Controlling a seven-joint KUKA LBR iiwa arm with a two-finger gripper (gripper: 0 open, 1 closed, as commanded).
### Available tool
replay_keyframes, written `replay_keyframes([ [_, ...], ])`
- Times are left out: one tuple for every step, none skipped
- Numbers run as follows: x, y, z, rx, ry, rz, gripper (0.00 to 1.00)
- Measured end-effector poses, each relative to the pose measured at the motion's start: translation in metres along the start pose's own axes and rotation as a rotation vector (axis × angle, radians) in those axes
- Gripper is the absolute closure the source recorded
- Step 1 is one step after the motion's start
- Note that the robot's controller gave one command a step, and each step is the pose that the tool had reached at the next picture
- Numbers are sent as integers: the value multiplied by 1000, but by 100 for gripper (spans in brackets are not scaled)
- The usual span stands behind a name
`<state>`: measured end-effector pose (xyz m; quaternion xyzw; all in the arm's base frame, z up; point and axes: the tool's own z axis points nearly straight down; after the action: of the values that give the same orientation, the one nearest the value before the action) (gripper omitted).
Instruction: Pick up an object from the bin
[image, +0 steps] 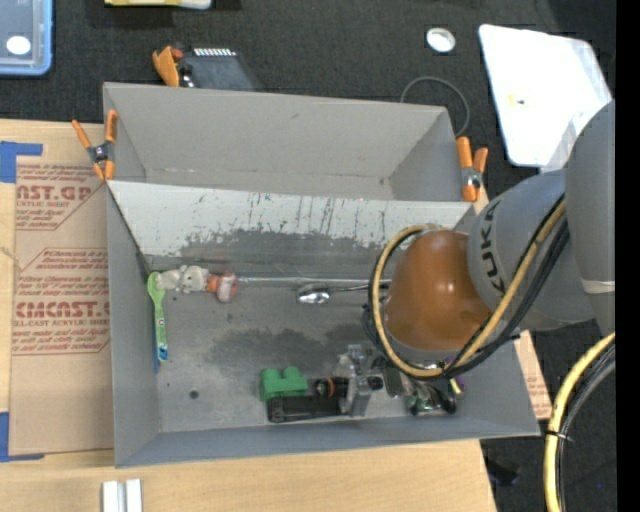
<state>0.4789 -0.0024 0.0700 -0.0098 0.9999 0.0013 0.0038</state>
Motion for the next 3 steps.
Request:
replay_keyframes([
  [-1,1,-77,0,0,-1,100],
  [1,1,-53,-1,6,-1,100],
  [-2,1,-118,0,-4,-1,100],
])
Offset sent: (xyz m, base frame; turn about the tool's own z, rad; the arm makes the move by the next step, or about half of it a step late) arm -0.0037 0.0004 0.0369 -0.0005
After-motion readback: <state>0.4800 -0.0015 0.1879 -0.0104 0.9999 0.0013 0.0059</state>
